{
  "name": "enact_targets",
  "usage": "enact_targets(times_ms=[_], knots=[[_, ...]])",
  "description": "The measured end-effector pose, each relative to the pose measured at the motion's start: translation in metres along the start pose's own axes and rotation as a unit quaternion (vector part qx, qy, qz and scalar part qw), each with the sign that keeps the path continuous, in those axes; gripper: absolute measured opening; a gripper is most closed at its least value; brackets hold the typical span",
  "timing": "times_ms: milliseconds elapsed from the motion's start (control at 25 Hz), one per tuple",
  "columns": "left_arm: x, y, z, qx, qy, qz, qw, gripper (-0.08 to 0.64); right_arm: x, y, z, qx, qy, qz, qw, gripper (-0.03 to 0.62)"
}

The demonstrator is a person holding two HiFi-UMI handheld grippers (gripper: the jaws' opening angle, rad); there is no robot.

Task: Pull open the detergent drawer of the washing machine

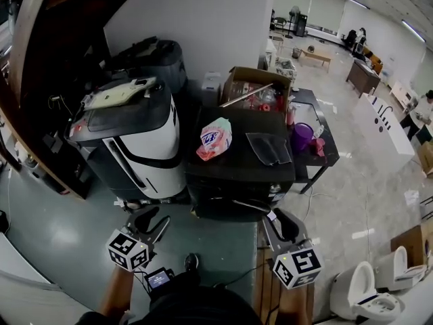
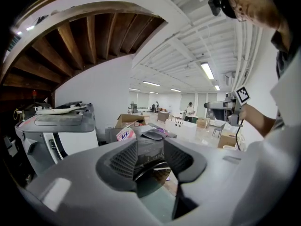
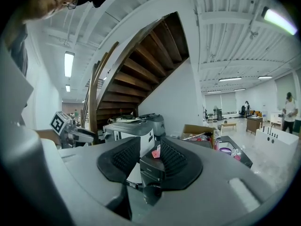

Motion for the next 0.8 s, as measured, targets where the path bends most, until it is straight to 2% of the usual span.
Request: enact_targets(times_ms=[200, 480, 800], knots=[[0.008, 0.034, 0.024, -0.022, -0.006, -0.005, 0.9997, 0.183, 0.008, 0.025, -0.004, -0.016, -0.002, 0.005, 1.000, 0.129], [0.026, 0.090, 0.056, -0.074, 0.000, -0.013, 0.9972, 0.183, 0.025, 0.054, -0.014, -0.068, -0.005, 0.001, 0.998, 0.129], [0.039, 0.147, 0.091, -0.138, 0.007, -0.021, 0.9902, 0.183, 0.033, 0.088, -0.014, -0.130, -0.007, -0.001, 0.992, 0.129]])
Point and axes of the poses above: the fingertips, and each gripper's own axes: y forward along the fingers, z to its left, x out of its top, the point moved 5 cm from there along -y, backward along the fingers, and after that the axes turned 11 degrees about x, right-handed, at the moved point
